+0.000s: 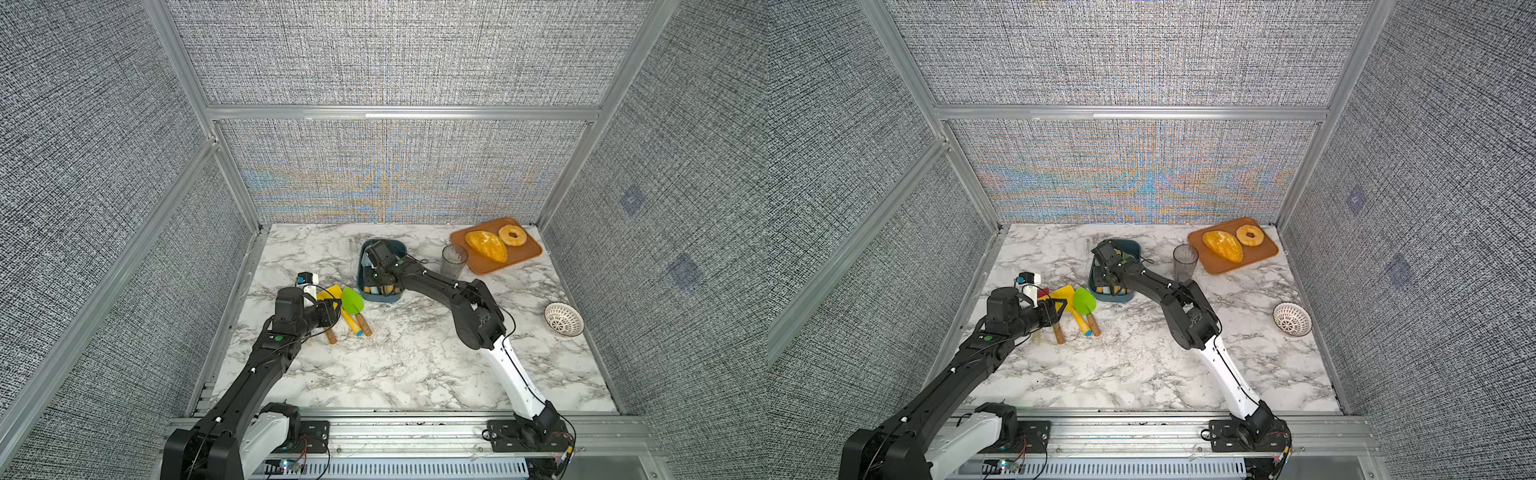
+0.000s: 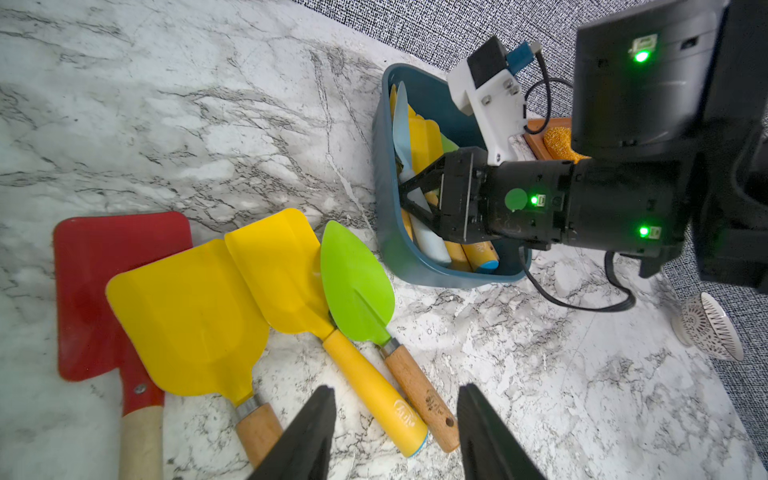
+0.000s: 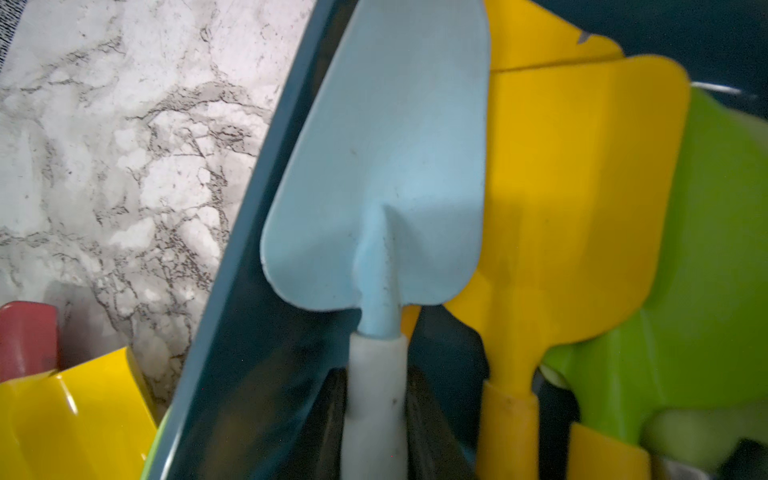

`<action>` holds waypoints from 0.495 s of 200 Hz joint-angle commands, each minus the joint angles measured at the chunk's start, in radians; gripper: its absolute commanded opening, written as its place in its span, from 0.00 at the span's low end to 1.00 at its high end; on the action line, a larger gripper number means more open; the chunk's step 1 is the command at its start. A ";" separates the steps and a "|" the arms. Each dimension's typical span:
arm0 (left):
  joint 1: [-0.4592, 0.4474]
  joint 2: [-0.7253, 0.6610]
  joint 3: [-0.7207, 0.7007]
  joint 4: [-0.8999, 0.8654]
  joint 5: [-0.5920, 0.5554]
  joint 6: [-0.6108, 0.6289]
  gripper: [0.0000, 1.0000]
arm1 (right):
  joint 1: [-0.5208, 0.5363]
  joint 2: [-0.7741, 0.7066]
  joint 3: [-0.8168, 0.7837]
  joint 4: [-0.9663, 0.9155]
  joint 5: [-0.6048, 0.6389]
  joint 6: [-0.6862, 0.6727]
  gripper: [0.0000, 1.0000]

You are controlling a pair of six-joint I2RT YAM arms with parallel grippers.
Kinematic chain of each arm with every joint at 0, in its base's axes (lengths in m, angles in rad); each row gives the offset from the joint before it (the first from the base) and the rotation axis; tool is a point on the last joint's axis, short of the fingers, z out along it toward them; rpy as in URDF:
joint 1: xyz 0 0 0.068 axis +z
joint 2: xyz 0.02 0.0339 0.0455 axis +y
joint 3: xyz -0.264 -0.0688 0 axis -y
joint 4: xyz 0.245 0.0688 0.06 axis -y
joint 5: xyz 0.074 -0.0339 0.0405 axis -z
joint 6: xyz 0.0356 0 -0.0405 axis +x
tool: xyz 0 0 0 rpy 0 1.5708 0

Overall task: Take the shovel out of the storage box
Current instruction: Pick up the shovel from the storage box.

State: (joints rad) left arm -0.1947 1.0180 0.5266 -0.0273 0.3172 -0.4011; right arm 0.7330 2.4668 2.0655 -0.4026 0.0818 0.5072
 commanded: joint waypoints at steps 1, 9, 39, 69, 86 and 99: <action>0.000 0.027 0.022 0.041 0.025 -0.007 0.52 | 0.001 -0.045 -0.027 -0.044 0.048 -0.028 0.13; -0.001 0.039 0.027 0.047 0.033 -0.006 0.52 | 0.001 -0.070 -0.045 -0.028 0.047 -0.030 0.11; -0.001 0.048 0.027 0.087 0.045 -0.022 0.52 | 0.004 -0.184 -0.146 0.058 0.053 -0.042 0.06; -0.002 0.039 0.027 0.126 0.076 -0.048 0.52 | 0.007 -0.280 -0.232 0.100 0.030 -0.054 0.05; -0.003 0.048 0.021 0.177 0.130 -0.088 0.52 | 0.015 -0.358 -0.331 0.163 0.006 -0.063 0.05; -0.005 0.063 0.024 0.227 0.159 -0.140 0.52 | 0.022 -0.421 -0.419 0.218 -0.002 -0.069 0.05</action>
State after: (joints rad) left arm -0.1970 1.0653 0.5476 0.0864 0.3985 -0.4561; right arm 0.7448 2.1304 1.7531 -0.3019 0.1059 0.4595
